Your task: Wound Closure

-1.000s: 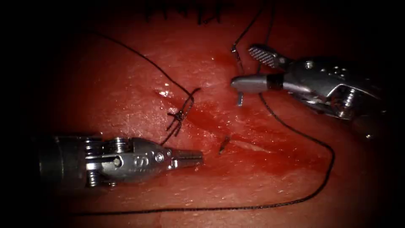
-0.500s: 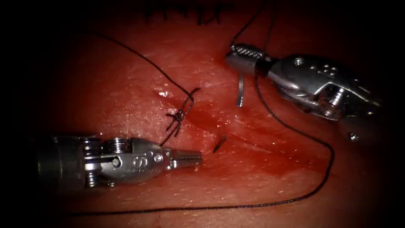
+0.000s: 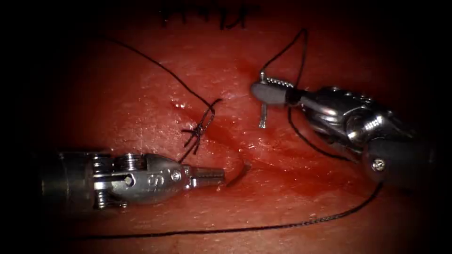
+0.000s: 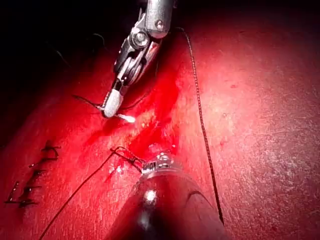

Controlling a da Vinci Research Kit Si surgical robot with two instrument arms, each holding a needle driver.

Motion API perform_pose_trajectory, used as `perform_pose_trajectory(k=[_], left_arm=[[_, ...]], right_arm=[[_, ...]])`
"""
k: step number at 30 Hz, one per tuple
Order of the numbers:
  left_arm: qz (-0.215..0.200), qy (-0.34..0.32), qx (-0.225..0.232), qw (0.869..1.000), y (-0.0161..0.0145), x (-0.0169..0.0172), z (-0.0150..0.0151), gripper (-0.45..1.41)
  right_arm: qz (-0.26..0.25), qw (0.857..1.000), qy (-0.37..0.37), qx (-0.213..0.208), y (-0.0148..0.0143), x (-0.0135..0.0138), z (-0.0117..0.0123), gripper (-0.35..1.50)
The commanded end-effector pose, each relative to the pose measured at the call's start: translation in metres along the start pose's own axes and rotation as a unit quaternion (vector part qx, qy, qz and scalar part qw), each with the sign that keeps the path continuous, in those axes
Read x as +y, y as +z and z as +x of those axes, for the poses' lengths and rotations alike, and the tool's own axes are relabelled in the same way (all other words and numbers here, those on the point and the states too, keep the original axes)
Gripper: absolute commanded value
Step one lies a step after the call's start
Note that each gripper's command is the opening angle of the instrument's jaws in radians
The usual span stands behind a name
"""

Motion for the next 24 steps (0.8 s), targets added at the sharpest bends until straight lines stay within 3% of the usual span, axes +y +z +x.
perform_pose_trajectory(k=[1, 5, 6, 8, 9, 11, 13, 16, 22, 24], left_arm=[[-0.001, 0.0, 0.0, 1.0, 0.0008, 0.0001, 0.0, -0.15], [-0.003, -0.005, 0.003, 1.0, 0.0005, 0.0, 0.0003, -0.1], [-0.006, 0.001, 0.006, 1.0, 0.0004, 0.0, 0.0004, -0.08], [-0.01, 0.014, 0.019, 1.0, 0.0003, -0.0001, 0.0007, -0.07], [-0.014, 0.026, 0.029, 0.999, 0.0003, -0.0001, 0.0008, -0.05], [-0.022, 0.053, 0.055, 0.997, 0.0001, -0.0003, 0.0011, 0.0], [-0.027, 0.115, 0.101, 0.988, 0.0001, -0.0004, 0.0012, 0.12], [-0.042, 0.154, 0.138, 0.977, 0.0002, -0.0004, 0.0013, 0.29], [-0.046, 0.197, 0.195, 0.96, 0.001, 0.0001, 0.0021, 0.56], [-0.045, 0.207, 0.211, 0.954, 0.0013, 0.0001, 0.0023, 0.56]], right_arm=[[0.006, 1.0, 0.001, -0.004, 0.0005, -0.0004, -0.0008, -0.35], [0.015, 1.0, 0.002, 0.006, 0.0001, -0.0002, 0.0001, -0.35], [0.024, 1.0, 0.002, 0.019, -0.0001, 0.0, 0.0004, -0.2], [0.044, 0.998, 0.005, 0.048, -0.0006, 0.0006, 0.001, 0.68], [0.055, 0.997, -0.01, 0.061, -0.001, 0.001, 0.0015, 0.94], [0.067, 0.995, -0.022, 0.075, -0.0019, 0.0017, 0.002, 1.16], [0.081, 0.993, -0.027, 0.078, -0.0036, 0.0026, 0.0021, 1.13], [0.082, 0.993, -0.03, 0.076, -0.0046, 0.003, 0.0024, 1.1], [0.086, 0.992, -0.041, 0.081, -0.0051, 0.003, 0.0032, 1.08], [0.086, 0.992, -0.045, 0.081, -0.0051, 0.0029, 0.0031, 1.06]])
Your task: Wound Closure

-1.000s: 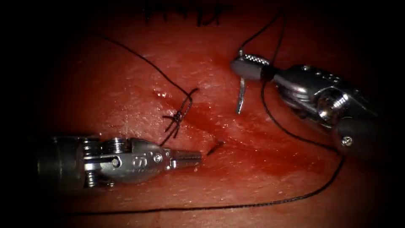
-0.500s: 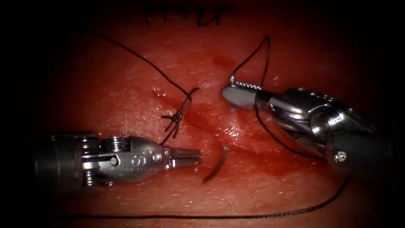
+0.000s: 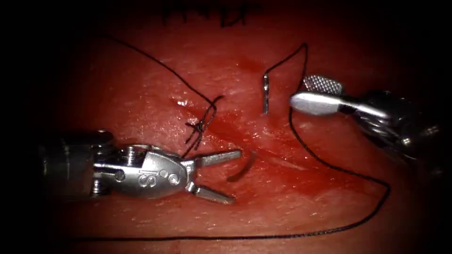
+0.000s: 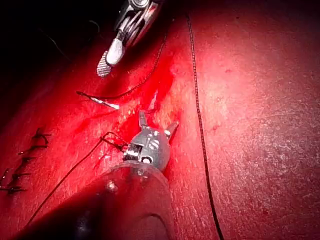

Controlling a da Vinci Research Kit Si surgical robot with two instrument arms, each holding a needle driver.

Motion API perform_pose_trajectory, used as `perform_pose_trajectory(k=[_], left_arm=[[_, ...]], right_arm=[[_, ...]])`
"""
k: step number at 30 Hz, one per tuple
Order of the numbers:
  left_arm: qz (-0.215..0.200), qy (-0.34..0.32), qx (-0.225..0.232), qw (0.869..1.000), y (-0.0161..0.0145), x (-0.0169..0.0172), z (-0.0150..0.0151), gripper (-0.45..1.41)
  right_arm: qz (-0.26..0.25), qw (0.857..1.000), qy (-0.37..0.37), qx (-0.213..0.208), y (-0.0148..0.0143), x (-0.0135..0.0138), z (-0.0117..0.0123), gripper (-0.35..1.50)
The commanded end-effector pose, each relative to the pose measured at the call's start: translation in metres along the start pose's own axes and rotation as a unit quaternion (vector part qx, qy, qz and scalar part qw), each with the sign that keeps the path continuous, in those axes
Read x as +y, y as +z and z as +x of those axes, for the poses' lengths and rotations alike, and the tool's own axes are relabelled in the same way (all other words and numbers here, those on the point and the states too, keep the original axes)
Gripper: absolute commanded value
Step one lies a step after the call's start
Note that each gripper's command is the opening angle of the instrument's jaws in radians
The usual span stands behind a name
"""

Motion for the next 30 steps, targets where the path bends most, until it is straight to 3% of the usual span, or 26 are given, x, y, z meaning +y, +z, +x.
perform_pose_trajectory(k=[1, 4, 8, 12, 14, 19, 22, 27, 29, 30], left_arm=[[0.0, 0.007, 0.009, 1.0, 0.0009, 0.0, -0.0003, 0.57], [0.008, 0.017, 0.028, 0.999, 0.0012, -0.0001, -0.0002, 0.62], [0.017, 0.017, 0.036, 0.999, 0.0016, -0.0005, -0.0002, 0.46], [0.017, 0.018, 0.038, 0.999, 0.0021, -0.0008, -0.0003, -0.01], [0.016, 0.021, 0.04, 0.999, 0.0022, -0.0011, -0.0004, -0.45], [-0.003, -0.121, 0.038, 0.992, 0.0019, -0.0022, -0.0011, -0.45], [-0.005, -0.17, 0.037, 0.985, 0.0016, -0.0028, -0.0007, -0.45], [-0.027, -0.255, 0.04, 0.966, 0.001, -0.0034, 0.0005, -0.45], [-0.048, -0.305, 0.042, 0.95, 0.0008, -0.0033, 0.0009, -0.45], [-0.078, -0.359, 0.043, 0.929, 0.0006, -0.0028, 0.0012, -0.45]], right_arm=[[0.001, 1.0, -0.001, -0.001, 0.0007, 0.0001, -0.0006, 1.06], [0.001, 1.0, -0.005, 0.0, 0.0008, 0.0003, -0.0007, 1.01], [0.001, 1.0, -0.007, 0.002, 0.0012, 0.0004, -0.0011, 0.98], [0.001, 1.0, -0.01, 0.004, 0.0016, 0.0005, -0.0016, 0.94], [-0.001, 1.0, -0.01, 0.003, 0.0017, 0.0005, -0.0017, 0.93], [-0.001, 1.0, -0.01, 0.003, 0.0017, 0.0005, -0.0018, 0.83], [0.001, 1.0, -0.025, 0.002, 0.0016, 0.0003, -0.0019, 0.78], [0.004, 0.992, -0.128, -0.011, 0.0012, 0.0, -0.0021, 0.69], [0.005, 0.987, -0.163, -0.017, 0.001, -0.0001, -0.0022, 0.42], [0.006, 0.981, -0.192, -0.023, 0.0007, -0.0003, -0.0023, 0.17]])
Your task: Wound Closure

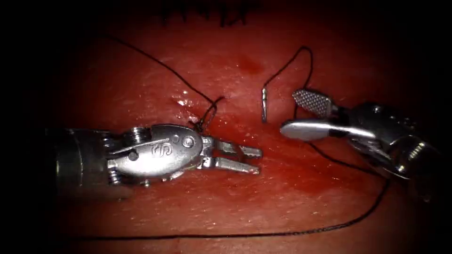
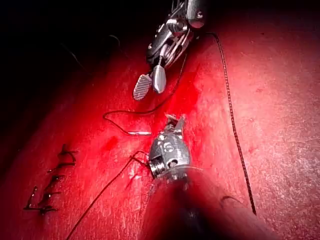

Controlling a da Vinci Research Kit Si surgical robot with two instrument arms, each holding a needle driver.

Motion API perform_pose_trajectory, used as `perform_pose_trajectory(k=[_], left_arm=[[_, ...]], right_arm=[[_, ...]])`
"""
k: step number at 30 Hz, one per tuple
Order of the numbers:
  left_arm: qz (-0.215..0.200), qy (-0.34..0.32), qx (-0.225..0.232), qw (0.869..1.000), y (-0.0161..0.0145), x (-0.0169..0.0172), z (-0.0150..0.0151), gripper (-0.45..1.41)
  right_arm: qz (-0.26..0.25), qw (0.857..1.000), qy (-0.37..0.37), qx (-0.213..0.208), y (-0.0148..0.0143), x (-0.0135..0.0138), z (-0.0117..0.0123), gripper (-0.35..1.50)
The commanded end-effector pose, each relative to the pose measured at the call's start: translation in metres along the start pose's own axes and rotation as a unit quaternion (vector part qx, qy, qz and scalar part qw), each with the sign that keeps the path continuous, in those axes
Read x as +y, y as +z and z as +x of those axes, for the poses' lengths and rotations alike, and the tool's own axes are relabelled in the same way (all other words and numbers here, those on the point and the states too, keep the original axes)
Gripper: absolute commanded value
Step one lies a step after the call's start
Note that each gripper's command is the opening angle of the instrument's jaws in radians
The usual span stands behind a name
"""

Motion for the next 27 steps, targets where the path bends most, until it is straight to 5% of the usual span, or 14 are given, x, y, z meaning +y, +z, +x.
perform_pose_trajectory(k=[1, 3, 6, 11, 16, 22, 23, 27], left_arm=[[-0.01, -0.025, -0.003, 1.0, 0.0006, 0.0, -0.0004, -0.45], [-0.038, -0.062, -0.011, 0.997, -0.0001, 0.0009, -0.0002, -0.45], [-0.051, -0.082, -0.014, 0.995, -0.0009, 0.0017, 0.0004, -0.45], [-0.06, -0.134, -0.017, 0.989, -0.0021, 0.0039, 0.0023, -0.45], [-0.074, -0.161, -0.003, 0.984, -0.0031, 0.0063, 0.0057, -0.45], [-0.044, -0.057, 0.021, 0.997, -0.0037, 0.0079, 0.0085, -0.45], [-0.024, -0.029, 0.022, 0.999, -0.004, 0.0081, 0.009, -0.45], [0.028, 0.055, 0.004, 0.998, -0.0046, 0.0083, 0.0093, -0.45]], right_arm=[[0.003, 1.0, -0.012, -0.006, 0.0004, 0.0, -0.0006, 0.14], [0.034, 0.999, -0.032, -0.026, 0.0004, -0.0001, 0.0, 0.25], [0.054, 0.996, -0.049, -0.052, 0.0006, -0.0003, 0.0003, 0.77], [0.051, 0.996, -0.04, -0.069, 0.0011, -0.0015, -0.0001, 0.86], [0.05, 0.996, 0.004, -0.07, 0.0011, -0.0022, -0.0002, 0.39], [0.044, 0.995, 0.056, -0.073, 0.0009, -0.0024, -0.0003, 0.1], [0.04, 0.992, 0.094, -0.074, 0.0008, -0.0024, -0.0004, -0.15], [0.037, 0.987, 0.136, -0.074, 0.0008, -0.0025, -0.0002, 0.61]])
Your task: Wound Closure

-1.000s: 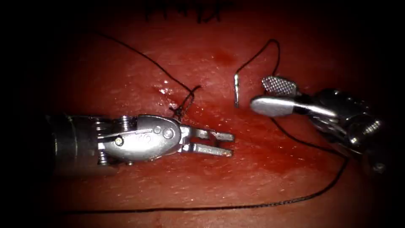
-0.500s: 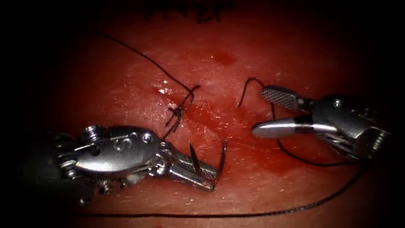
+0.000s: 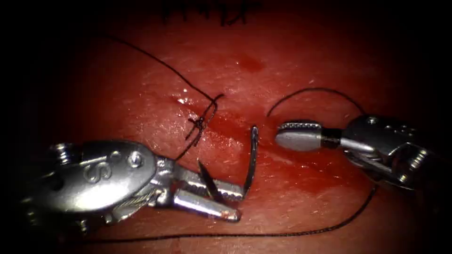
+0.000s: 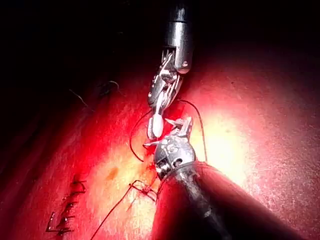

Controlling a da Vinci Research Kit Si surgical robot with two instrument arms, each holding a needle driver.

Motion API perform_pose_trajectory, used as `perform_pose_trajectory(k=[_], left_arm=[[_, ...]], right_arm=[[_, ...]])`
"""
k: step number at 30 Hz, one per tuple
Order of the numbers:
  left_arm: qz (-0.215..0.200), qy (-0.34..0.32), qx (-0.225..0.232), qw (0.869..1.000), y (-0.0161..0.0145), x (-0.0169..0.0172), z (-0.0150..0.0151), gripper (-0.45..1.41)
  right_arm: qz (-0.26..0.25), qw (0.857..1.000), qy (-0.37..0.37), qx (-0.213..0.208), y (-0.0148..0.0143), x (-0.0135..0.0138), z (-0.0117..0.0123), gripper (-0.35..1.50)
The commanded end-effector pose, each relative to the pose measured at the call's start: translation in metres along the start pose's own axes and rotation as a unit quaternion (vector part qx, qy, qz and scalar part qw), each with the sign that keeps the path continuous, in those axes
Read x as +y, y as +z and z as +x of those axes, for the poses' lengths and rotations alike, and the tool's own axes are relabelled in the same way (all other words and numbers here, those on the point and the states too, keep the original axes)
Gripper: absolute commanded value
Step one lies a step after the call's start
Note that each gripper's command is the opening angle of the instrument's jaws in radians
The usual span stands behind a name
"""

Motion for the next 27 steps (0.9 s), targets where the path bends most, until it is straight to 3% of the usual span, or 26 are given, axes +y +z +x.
perform_pose_trajectory(k=[1, 3, 7, 19, 23, 27], left_arm=[[0.016, 0.025, -0.007, 1.0, 0.0005, -0.0003, -0.0003, -0.45], [0.04, 0.063, -0.019, 0.997, 0.0004, -0.0007, -0.0002, -0.45], [0.083, 0.132, -0.034, 0.987, 0.0, -0.0017, 0.0004, -0.45], [0.154, 0.247, -0.056, 0.955, -0.0012, -0.0042, 0.005, -0.45], [0.169, 0.268, -0.064, 0.946, -0.0003, -0.0032, 0.0033, -0.45], [0.179, 0.283, -0.068, 0.94, 0.0017, -0.0019, -0.0006, -0.45]], right_arm=[[0.001, 1.0, 0.017, 0.0, 0.0008, 0.0001, -0.0001, 0.76], [0.001, 0.999, 0.038, 0.002, 0.0007, 0.0, 0.0002, 1.01], [0.002, 0.998, 0.069, 0.005, 0.0007, -0.0004, 0.0002, 1.14], [0.019, 0.993, 0.117, 0.016, 0.0005, -0.0014, 0.0011, 1.23], [0.028, 0.991, 0.128, 0.029, 0.0001, -0.0015, 0.0019, 1.19], [0.03, 0.991, 0.129, 0.033, 0.0001, -0.0017, 0.002, 1.16]])
